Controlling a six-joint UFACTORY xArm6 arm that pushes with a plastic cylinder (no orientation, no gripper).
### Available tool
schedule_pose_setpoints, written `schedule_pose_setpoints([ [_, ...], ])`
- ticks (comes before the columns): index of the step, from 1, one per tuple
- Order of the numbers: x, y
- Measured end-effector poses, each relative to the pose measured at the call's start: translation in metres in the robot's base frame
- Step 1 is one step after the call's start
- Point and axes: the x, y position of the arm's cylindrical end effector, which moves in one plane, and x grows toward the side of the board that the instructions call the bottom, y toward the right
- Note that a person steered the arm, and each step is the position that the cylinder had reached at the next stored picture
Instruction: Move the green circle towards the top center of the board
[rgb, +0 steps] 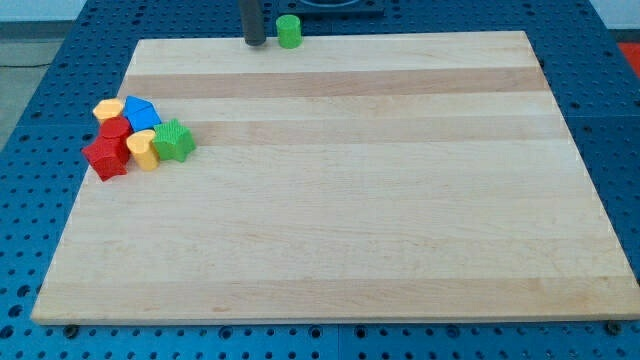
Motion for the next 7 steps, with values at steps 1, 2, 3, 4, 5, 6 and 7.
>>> schedule_pose_setpoints([
  [1, 0.0, 0.007],
  [2, 0.0, 0.009],
  [3, 0.0, 0.012],
  [4, 0.0, 0.016],
  [5, 0.0, 0.016],
  [6, 0.0, 0.026],
  [7, 0.045, 0.091],
])
